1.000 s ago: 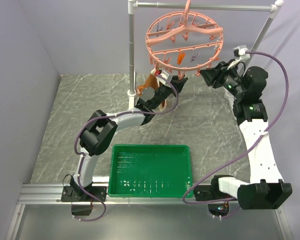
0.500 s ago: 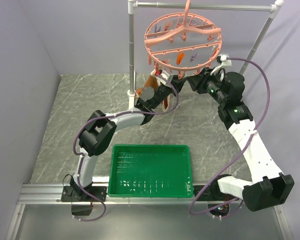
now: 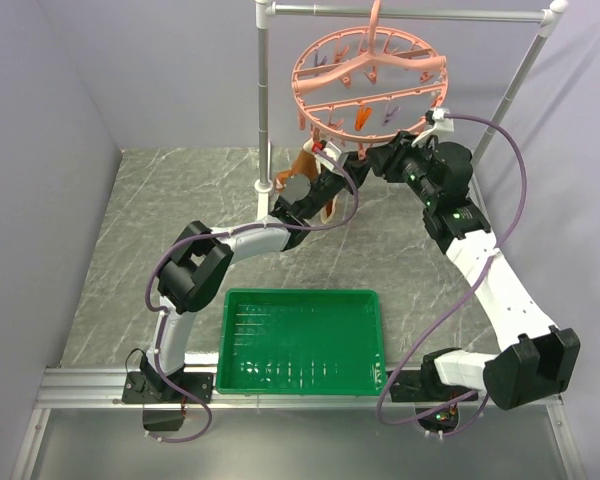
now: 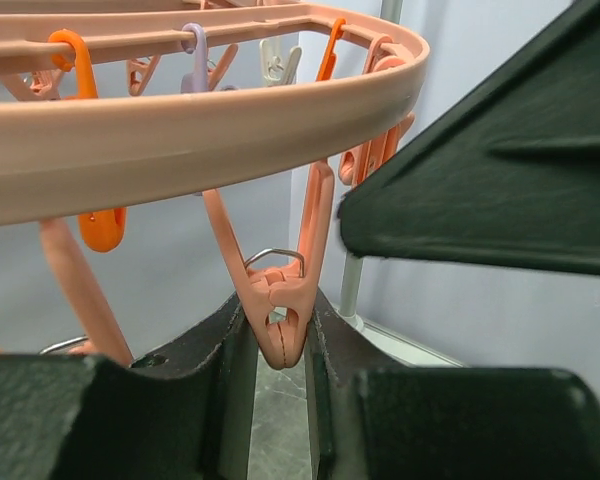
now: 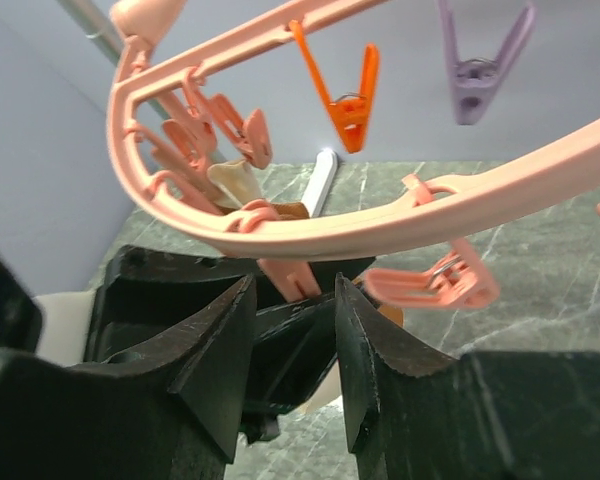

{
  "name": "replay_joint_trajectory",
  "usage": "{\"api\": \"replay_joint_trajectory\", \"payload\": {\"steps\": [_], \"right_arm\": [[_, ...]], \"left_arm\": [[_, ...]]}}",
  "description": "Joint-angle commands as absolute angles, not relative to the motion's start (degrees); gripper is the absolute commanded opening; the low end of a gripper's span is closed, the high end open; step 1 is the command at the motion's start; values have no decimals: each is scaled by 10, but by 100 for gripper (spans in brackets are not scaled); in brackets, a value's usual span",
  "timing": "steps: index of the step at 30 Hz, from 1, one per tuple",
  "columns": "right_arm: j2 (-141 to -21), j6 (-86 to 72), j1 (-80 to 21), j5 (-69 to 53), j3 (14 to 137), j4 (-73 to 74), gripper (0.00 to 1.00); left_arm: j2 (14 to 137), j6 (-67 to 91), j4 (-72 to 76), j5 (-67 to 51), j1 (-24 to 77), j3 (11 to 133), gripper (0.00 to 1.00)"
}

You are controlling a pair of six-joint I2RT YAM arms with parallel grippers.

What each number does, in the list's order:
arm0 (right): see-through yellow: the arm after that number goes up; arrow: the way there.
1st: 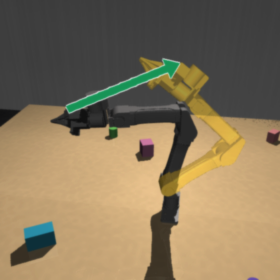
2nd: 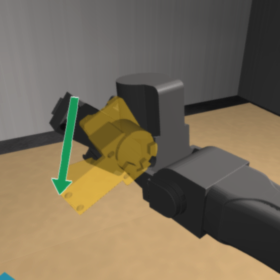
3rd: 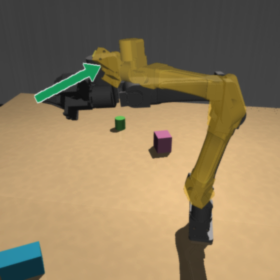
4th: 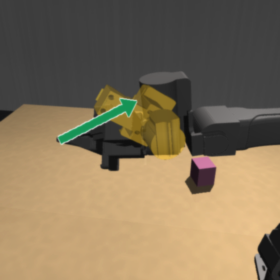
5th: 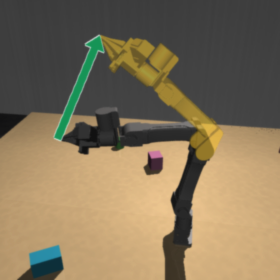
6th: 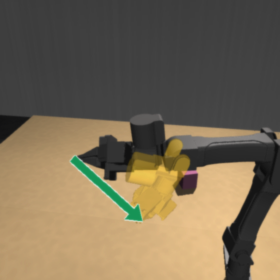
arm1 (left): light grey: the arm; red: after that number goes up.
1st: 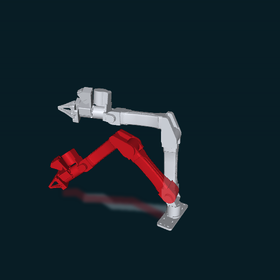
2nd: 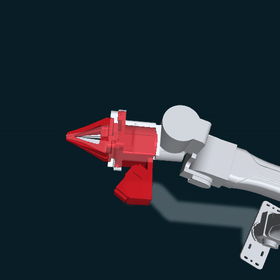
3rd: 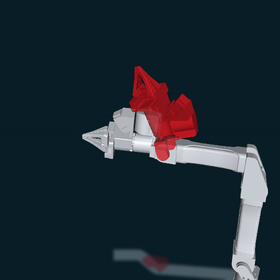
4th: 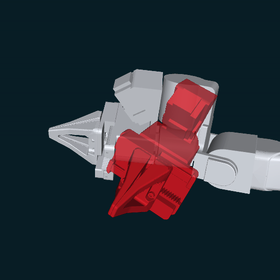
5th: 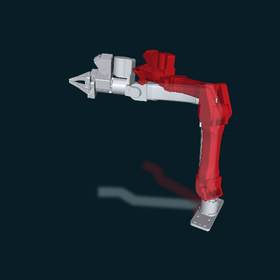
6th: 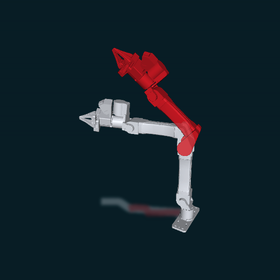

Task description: Clip the underwear to the hanger

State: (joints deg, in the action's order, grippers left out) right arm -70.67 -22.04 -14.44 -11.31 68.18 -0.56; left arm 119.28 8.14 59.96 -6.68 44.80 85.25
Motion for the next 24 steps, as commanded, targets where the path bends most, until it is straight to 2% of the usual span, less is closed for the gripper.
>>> {"api": "replay_joint_trajectory", "payload": {"steps": [1, 19, 22, 23, 24], "right_arm": [[-717, -218, -151, -81, 696, -40, 44], [-751, -237, -153, -47, 728, -40, 38], [-757, -235, -154, -52, 732, -39, 28], [-757, -232, -154, -50, 734, -38, 22], [-759, -227, -153, -50, 735, -37, 19]], "left_arm": [[1158, 69, 606, -80, 456, 849, 18], [1165, 40, 571, -85, 465, 866, 19], [1165, 35, 564, -82, 463, 861, 20], [1160, 34, 568, -82, 463, 859, 21], [1158, 34, 570, -82, 464, 856, 25]]}}
